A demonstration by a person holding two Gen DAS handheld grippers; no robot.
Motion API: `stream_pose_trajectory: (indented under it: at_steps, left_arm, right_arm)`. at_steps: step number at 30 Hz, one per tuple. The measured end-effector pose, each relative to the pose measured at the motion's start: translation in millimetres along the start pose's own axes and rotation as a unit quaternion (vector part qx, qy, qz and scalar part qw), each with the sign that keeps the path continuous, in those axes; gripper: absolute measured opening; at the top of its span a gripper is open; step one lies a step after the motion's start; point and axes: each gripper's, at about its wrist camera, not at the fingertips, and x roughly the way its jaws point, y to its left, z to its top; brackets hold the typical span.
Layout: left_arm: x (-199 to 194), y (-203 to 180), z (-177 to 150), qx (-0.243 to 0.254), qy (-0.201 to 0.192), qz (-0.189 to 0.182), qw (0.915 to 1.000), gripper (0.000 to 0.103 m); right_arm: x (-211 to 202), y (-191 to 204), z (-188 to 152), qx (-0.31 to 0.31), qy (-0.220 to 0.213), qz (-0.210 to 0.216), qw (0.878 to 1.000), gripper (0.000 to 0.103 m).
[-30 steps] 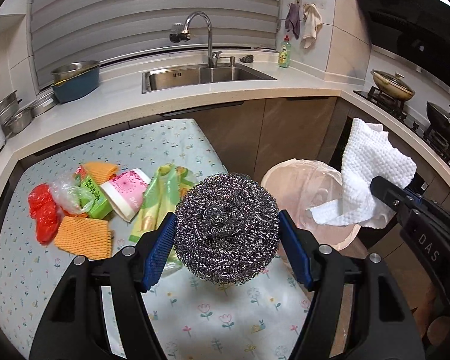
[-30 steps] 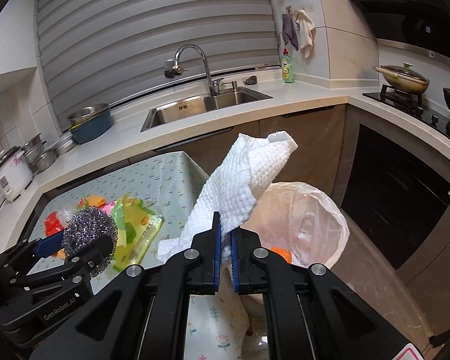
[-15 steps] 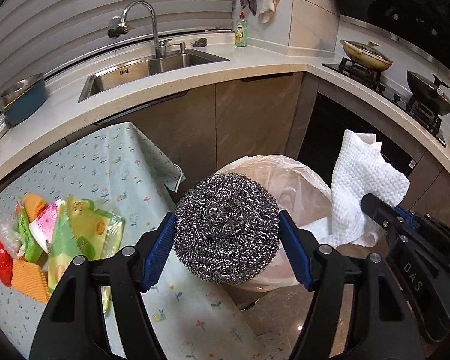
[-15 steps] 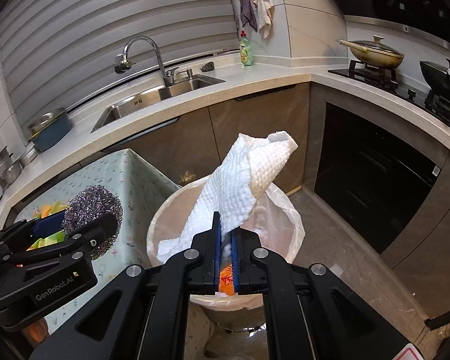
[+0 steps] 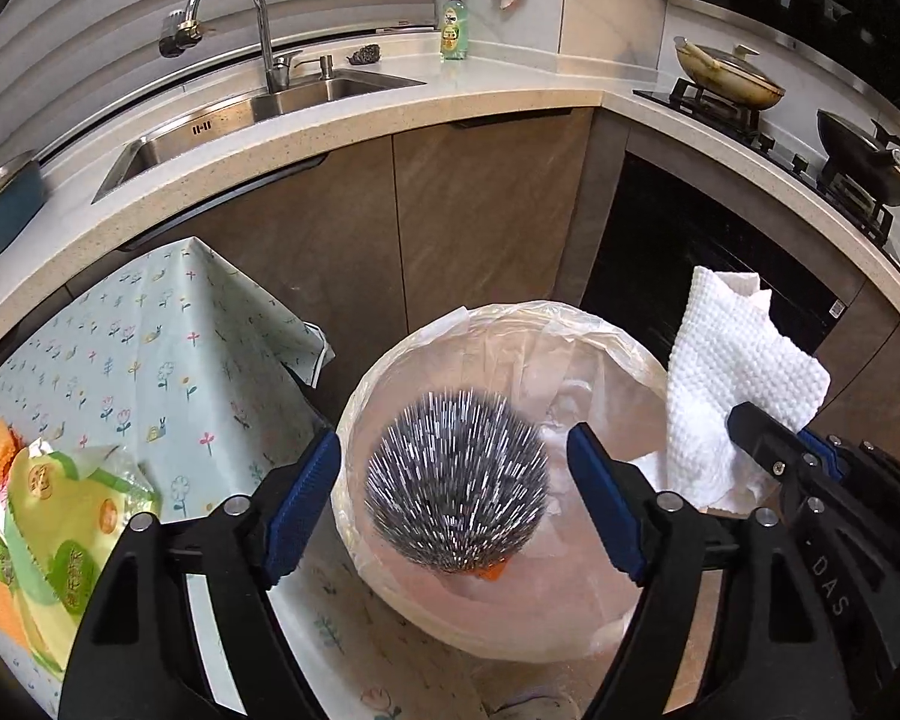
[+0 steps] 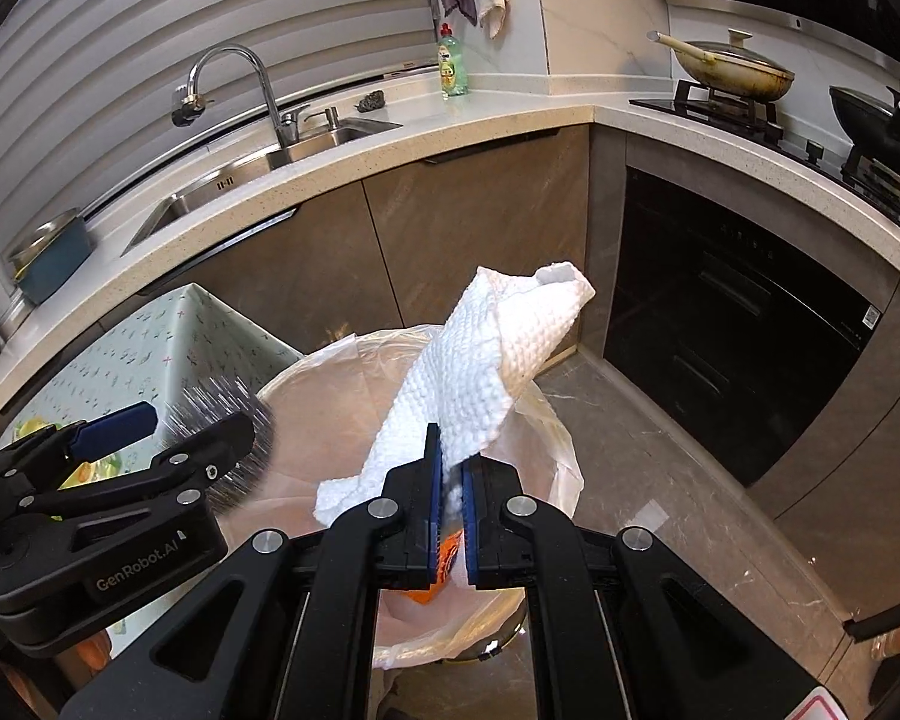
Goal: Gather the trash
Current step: 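Carry both to the trash bin, open left gripper then right gripper to drop them, then move the right gripper to the table and grasp the yellow-green packaging bag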
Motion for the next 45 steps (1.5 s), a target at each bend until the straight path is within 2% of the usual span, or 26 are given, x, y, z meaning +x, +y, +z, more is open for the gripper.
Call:
stream_pose_trajectory:
  at_steps: [4,14,16,18,20,26,34,45]
  left_arm:
    - [-0.8,5.6,2.7,-0.013,-0.007,0.001,0.9999,0.086]
    - [-13.5,25.9,1.1,-0.033,-0.019,0.024,0.999,0.086]
    - [-17.1,32.2,-0.3,-0.041,-0.02,0.028,0.9986,0.086]
    - [-21.5,38.4,-1.5,-0.047,-0.023,0.033,0.9981,0.086]
    - [-27.2,45.9,-2.6,-0.052,-0.028,0.041,0.9974,0.087]
    - [-48.3,74.4,-7.6,-0.079,-0.039,0.06,0.9943,0.087]
    - [-85.2,118.9,-23.5,-0.111,-0.056,0.094,0.9878,0.087]
    - [-135.5,198.2,-62.0,-0.167,-0.061,0.153,0.9722,0.087]
  right_arm:
    - [4.7,1.8,1.1,-0.003,0.001,0.0,1.0,0.006]
    - [8.8,20.1,3.9,-0.017,0.003,0.013,1.0,0.012]
    - [7.5,24.9,4.8,-0.019,0.0,0.015,1.0,0.021]
    - [3.6,30.4,6.1,-0.02,-0.009,0.013,1.0,0.046]
    - [-1.6,36.7,8.0,-0.025,-0.022,0.008,0.999,0.059]
    - [-17.2,57.4,12.7,-0.035,-0.032,0.027,0.999,0.059]
    - [-41.9,104.1,5.2,-0.066,-0.039,0.06,0.995,0.062]
    - [-68.9,188.3,-21.1,-0.117,-0.033,0.114,0.986,0.064]
